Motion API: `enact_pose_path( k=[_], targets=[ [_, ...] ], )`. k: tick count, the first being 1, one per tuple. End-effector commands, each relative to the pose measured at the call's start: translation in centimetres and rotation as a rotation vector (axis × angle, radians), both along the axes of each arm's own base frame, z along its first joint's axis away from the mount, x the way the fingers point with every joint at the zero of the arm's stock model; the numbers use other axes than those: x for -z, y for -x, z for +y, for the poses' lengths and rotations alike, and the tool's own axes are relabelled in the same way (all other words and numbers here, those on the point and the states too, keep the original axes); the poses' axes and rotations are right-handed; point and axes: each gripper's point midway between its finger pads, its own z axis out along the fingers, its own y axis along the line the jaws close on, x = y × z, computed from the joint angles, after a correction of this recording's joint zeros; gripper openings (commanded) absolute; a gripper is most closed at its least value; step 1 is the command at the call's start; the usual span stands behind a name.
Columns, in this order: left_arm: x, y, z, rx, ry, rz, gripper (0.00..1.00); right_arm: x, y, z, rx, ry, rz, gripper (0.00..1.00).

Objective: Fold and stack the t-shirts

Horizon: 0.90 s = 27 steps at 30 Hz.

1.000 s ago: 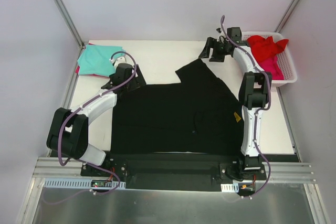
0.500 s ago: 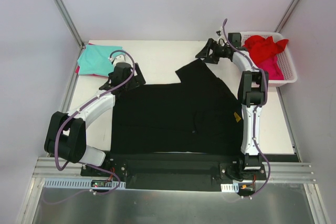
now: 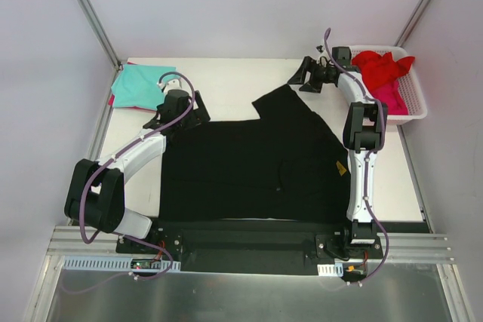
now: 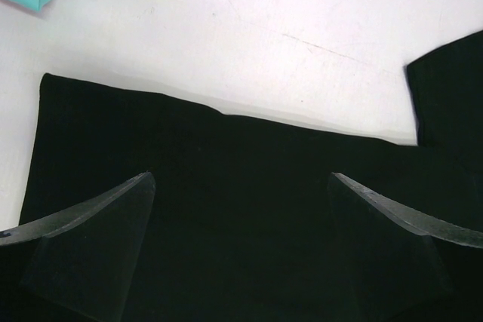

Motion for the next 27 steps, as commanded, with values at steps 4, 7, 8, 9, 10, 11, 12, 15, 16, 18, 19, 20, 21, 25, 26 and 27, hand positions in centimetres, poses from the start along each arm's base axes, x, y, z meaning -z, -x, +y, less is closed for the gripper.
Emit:
enact_pose_path(
  k=[4, 7, 8, 9, 10, 11, 12, 15, 16, 18, 19, 20, 21, 25, 26, 27],
  targets=[
    [-2.2, -0.6, -0.6, 0.010, 0.038, -0.041, 0.99, 0.4, -1.0, -0.6, 0.065, 0.001, 0.037, 0.84],
    [-2.2, -0.5, -0.6, 0.010, 0.040, -0.041, 0.99, 0.7, -1.1, -0.6, 0.074, -0.007, 0.052, 0.84],
    [-2.2, -0.5, -0.6, 0.010, 0.039, -0.043, 0.99, 0.7, -1.2, -0.5, 0.073, -0.017, 0.054, 0.84],
    [-2.2, -0.5, -0.6, 0.010, 0.038, -0.043, 0.99, 0.7, -1.2, -0.5, 0.077, -0.027, 0.062, 0.83],
    [-2.3, -0.5, -0.5, 0.008, 0.038, -0.045, 0.99, 0.6, -1.3, -0.4, 0.076, -0.035, 0.062, 0.83],
    [-2.3, -0.5, -0.5, 0.008, 0.039, -0.046, 0.99, 0.8, -1.2, -0.2, 0.070, -0.050, 0.071, 0.83],
    [-2.5, -0.5, -0.6, 0.009, 0.041, -0.049, 0.99, 0.6, -1.2, 0.1, 0.064, -0.065, 0.072, 0.83],
    [-2.4, -0.4, -0.5, 0.003, 0.046, -0.047, 0.99, 0.2, -0.9, 1.0, 0.063, -0.151, 0.119, 0.80],
    [-2.4, -0.4, -0.5, 0.003, 0.046, -0.047, 0.99, 0.0, -1.0, 1.2, 0.069, -0.176, 0.130, 0.78],
    [-2.3, -0.4, -0.6, 0.005, 0.052, -0.043, 0.99, -0.1, -0.5, 1.5, 0.064, -0.199, 0.144, 0.74],
    [-2.3, -0.4, -0.7, 0.005, 0.054, -0.044, 0.99, -0.2, -0.4, 1.6, 0.064, -0.202, 0.145, 0.73],
    [-2.3, -0.4, -0.7, 0.006, 0.053, -0.044, 0.99, 0.0, -0.2, 1.8, 0.062, -0.198, 0.149, 0.70],
    [-2.4, -0.4, -0.7, 0.006, 0.054, -0.047, 0.99, -0.4, -0.1, 2.0, 0.054, -0.199, 0.140, 0.65],
    [-2.9, -0.2, -0.5, 0.004, 0.053, -0.059, 0.99, -0.2, 0.4, 2.0, 0.047, -0.206, 0.160, 0.41],
    [-3.0, -0.2, -0.5, 0.006, 0.051, -0.061, 0.99, -0.1, 0.5, 1.9, 0.048, -0.199, 0.161, 0.35],
    [-3.1, -0.2, -0.5, 0.006, 0.052, -0.066, 0.99, -0.2, 0.6, 1.8, 0.047, -0.197, 0.163, 0.28]
  ],
)
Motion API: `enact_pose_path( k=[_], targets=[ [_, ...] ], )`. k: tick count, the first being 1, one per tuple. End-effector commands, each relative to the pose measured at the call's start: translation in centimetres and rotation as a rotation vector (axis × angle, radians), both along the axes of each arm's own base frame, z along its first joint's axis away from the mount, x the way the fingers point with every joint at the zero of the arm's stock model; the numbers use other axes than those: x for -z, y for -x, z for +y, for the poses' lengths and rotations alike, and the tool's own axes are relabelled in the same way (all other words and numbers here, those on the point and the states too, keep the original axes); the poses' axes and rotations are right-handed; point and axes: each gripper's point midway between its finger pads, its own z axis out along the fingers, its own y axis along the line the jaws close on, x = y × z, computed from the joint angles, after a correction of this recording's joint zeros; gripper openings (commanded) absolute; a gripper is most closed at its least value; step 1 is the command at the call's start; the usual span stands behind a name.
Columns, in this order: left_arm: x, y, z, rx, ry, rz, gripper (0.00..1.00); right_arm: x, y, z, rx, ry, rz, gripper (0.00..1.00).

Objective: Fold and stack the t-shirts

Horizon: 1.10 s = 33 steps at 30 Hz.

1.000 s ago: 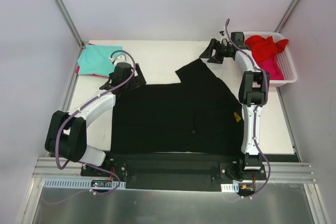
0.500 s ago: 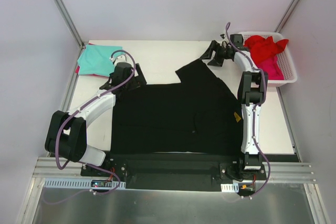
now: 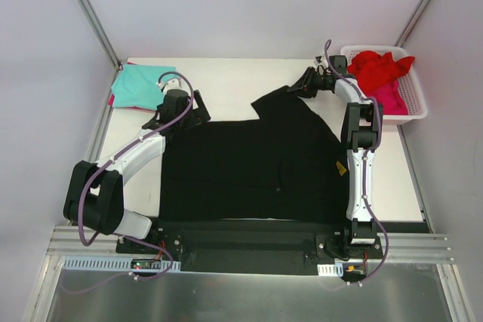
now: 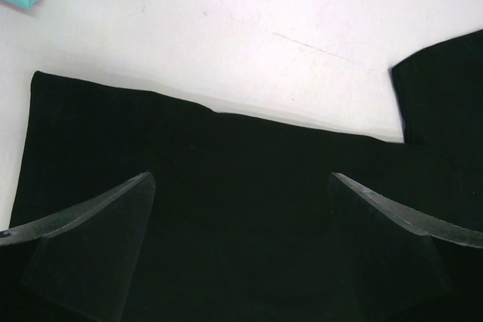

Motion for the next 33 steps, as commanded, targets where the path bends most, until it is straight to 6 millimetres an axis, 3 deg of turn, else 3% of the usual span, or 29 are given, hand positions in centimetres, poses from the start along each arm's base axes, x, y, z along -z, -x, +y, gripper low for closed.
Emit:
enact_pose_path(
  k=[1, 8, 13, 14, 16, 21, 29, 33],
  targets=[
    [-3.0, -0.3, -0.1, -0.001, 0.030, -0.070, 0.99, -3.3, 0.2, 0.7, -0.029, -0.033, -0.050, 0.25],
    [-3.2, -0.3, -0.4, 0.007, 0.041, -0.071, 0.99, -4.9, 1.7, 0.3, -0.059, 0.003, -0.061, 0.13],
    [-3.6, -0.1, -0.6, 0.011, 0.064, -0.076, 0.99, -5.6, 4.0, -0.3, -0.061, 0.050, -0.024, 0.09],
    [-3.7, -0.1, -0.7, 0.012, 0.068, -0.077, 0.99, -6.7, 4.6, -0.2, -0.065, 0.048, -0.033, 0.07],
    [-4.0, 0.1, -0.8, 0.015, 0.074, -0.083, 0.99, -5.9, 6.2, -0.1, -0.086, 0.066, -0.013, 0.06],
    [-4.4, 0.3, -0.9, 0.021, 0.083, -0.093, 0.99, -6.0, 9.6, -0.3, -0.111, 0.138, 0.049, 0.04],
    [-5.1, 0.8, -1.0, 0.026, 0.107, -0.108, 0.99, -2.3, 16.7, -0.7, -0.193, 0.278, 0.234, 0.01],
    [-5.4, 0.9, -1.3, 0.031, 0.119, -0.113, 0.99, -1.5, 19.3, -0.4, -0.218, 0.331, 0.263, 0.01]
  ],
)
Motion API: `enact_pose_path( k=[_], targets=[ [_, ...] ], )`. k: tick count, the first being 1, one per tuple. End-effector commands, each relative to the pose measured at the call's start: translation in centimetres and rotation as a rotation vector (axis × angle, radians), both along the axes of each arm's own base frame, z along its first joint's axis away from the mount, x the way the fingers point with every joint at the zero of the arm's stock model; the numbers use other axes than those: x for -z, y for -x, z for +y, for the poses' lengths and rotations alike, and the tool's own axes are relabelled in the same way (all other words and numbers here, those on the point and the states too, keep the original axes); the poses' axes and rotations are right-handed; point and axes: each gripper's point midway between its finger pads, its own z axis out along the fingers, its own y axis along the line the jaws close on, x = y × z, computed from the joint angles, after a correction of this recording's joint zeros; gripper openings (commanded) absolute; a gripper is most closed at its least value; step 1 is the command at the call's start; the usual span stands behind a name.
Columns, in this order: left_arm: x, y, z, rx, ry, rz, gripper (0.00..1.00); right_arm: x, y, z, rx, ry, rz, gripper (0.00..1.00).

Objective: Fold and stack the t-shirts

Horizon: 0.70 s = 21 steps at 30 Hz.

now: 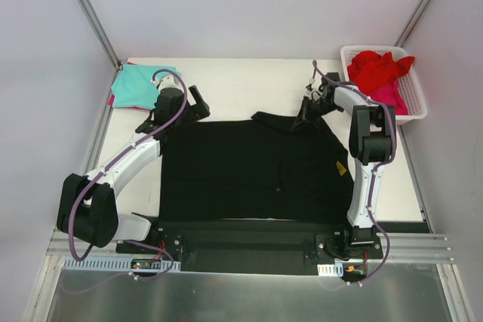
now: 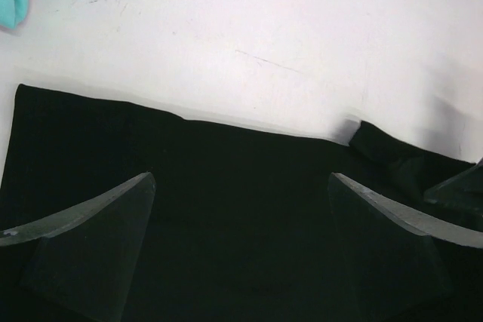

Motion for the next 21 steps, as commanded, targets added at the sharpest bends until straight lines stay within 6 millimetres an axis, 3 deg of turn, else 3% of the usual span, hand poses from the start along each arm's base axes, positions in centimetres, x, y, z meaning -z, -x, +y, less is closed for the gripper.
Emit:
enact_pose_path(
  k=[1, 6, 11, 13, 21],
  targets=[
    [-1.7, 0.5, -0.7, 0.020, 0.040, -0.035, 0.99, -1.1, 3.9, -0.1, -0.065, 0.114, 0.012, 0.01],
    [-2.0, 0.9, -0.6, 0.022, 0.042, -0.045, 0.99, -0.7, 6.0, 0.3, -0.114, 0.188, 0.035, 0.01],
    [-1.9, 1.4, -0.3, 0.018, 0.041, -0.047, 0.99, -0.4, 5.9, 0.0, -0.112, 0.242, 0.030, 0.14],
    [-2.0, 1.4, -0.2, 0.016, 0.039, -0.049, 0.99, -1.0, 5.7, 0.0, -0.109, 0.255, 0.014, 0.26],
    [-2.1, 1.4, -0.2, 0.016, 0.040, -0.052, 0.99, -4.4, 4.0, -1.3, -0.087, 0.341, -0.079, 0.36]
  ],
)
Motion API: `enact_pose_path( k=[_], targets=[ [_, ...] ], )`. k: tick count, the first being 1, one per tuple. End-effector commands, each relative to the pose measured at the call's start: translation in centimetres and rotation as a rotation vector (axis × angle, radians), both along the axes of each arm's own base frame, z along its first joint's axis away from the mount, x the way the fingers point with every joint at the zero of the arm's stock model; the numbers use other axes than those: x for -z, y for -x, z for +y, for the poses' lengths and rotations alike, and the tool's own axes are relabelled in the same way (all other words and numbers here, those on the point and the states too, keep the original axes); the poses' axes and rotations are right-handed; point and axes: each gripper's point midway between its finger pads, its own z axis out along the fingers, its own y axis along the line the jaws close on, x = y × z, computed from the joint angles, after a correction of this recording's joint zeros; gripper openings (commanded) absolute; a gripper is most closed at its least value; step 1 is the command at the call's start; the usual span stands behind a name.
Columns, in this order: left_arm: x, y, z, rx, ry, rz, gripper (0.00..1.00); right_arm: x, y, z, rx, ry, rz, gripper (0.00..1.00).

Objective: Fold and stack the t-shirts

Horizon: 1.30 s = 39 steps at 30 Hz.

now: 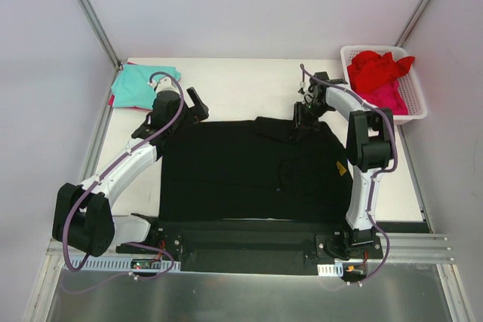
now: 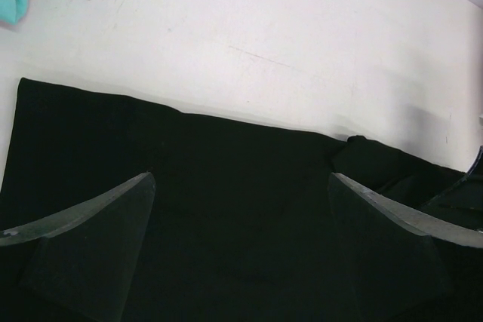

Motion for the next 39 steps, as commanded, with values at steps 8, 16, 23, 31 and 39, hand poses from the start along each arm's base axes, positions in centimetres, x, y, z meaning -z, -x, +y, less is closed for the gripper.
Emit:
enact_pose_path(
  k=[8, 16, 23, 31, 39],
  targets=[
    [-1.0, 0.3, -0.2, 0.000, 0.018, -0.028, 0.99, -6.7, -3.5, -1.8, 0.014, 0.103, -0.192, 0.40],
    [-0.9, 0.3, -0.1, 0.001, 0.006, -0.029, 0.99, -6.5, -5.8, -0.7, 0.004, 0.055, -0.211, 0.32],
    [-0.6, 0.2, 0.1, -0.005, -0.003, -0.023, 0.99, -5.0, -6.9, 0.0, 0.009, 0.024, -0.180, 0.31],
    [-0.2, 0.1, 0.1, -0.005, -0.009, -0.012, 0.99, -3.2, -6.8, 0.2, 0.009, 0.006, -0.145, 0.31],
    [0.1, 0.1, 0.0, -0.005, -0.008, -0.004, 0.99, -2.4, -6.5, 0.5, 0.012, -0.007, -0.124, 0.31]
  ],
)
